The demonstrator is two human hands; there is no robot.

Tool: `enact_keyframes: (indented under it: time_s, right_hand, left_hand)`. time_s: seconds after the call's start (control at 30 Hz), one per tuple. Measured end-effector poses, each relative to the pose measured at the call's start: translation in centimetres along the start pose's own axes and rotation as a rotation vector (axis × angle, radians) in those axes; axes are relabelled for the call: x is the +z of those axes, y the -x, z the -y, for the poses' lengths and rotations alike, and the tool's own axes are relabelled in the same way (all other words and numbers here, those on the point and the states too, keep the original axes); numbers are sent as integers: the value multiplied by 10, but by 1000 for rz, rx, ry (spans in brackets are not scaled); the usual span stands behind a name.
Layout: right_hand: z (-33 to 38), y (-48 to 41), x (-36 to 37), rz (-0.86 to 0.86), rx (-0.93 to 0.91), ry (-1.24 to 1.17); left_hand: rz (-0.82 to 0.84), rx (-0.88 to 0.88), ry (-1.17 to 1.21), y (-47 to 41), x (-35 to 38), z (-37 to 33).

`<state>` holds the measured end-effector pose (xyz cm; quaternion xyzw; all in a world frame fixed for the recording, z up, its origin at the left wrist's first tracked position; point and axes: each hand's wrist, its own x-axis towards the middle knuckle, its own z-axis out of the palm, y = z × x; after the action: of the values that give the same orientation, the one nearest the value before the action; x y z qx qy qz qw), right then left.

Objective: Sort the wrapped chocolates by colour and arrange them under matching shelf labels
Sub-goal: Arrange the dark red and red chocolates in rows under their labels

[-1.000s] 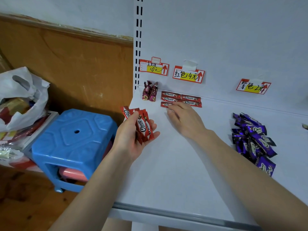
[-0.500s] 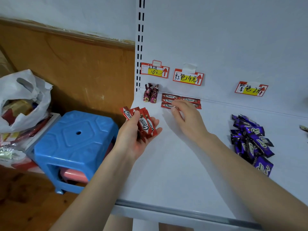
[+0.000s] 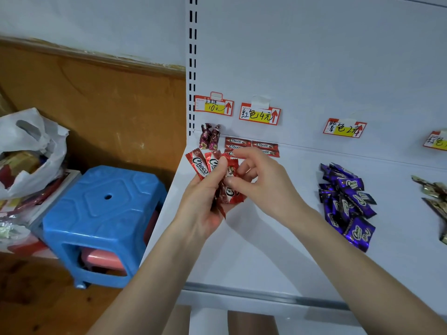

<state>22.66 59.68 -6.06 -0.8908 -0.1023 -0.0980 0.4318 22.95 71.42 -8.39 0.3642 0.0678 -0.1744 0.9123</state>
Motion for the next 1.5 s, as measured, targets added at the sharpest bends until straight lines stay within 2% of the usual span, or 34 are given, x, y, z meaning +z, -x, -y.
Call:
enact_keyframes:
  time_s: [0.17, 0.33, 0.4, 0.53, 0.6, 0.8, 0.87, 0.97, 1.1, 1.33, 1.5]
  right_hand:
    - [-7, -5, -16, 23, 26, 77]
    - [-21, -11, -27, 108, 181, -204]
    - [-29, -17, -31, 45, 189, -297]
    - [-62, -35, -38, -263, 368, -457]
    - [-81, -40, -38, -312, 415, -217]
    - [-99, -27, -37, -99, 337, 707]
    - [-97, -22, -37, -88, 260, 877]
    - [-95, -12, -34, -13, 149, 770]
    - [-100, -23, -30, 53, 117, 713]
    - [-105, -45, -16, -9, 154, 720]
    - [-108, -42, -11, -104, 113, 705]
  left_hand:
    - [-12, 7, -116, -1, -2, 0]
    - [-41, 7, -235, -7, 1, 4]
    - [-64, 0, -253, -11, 2, 5]
    - [-149, 0, -231, -19, 0, 4]
    - [-179, 4, -221, -22, -1, 3]
    - [-214, -11, -201, -24, -2, 2]
    - [-226, -13, -183, -24, -2, 2]
    - [-248, -18, -164, -24, -3, 1]
    - [-262, -25, -156, -24, -2, 2]
    - [-275, -47, -131, -23, -4, 2]
    - [-268, -59, -115, -24, -6, 3]
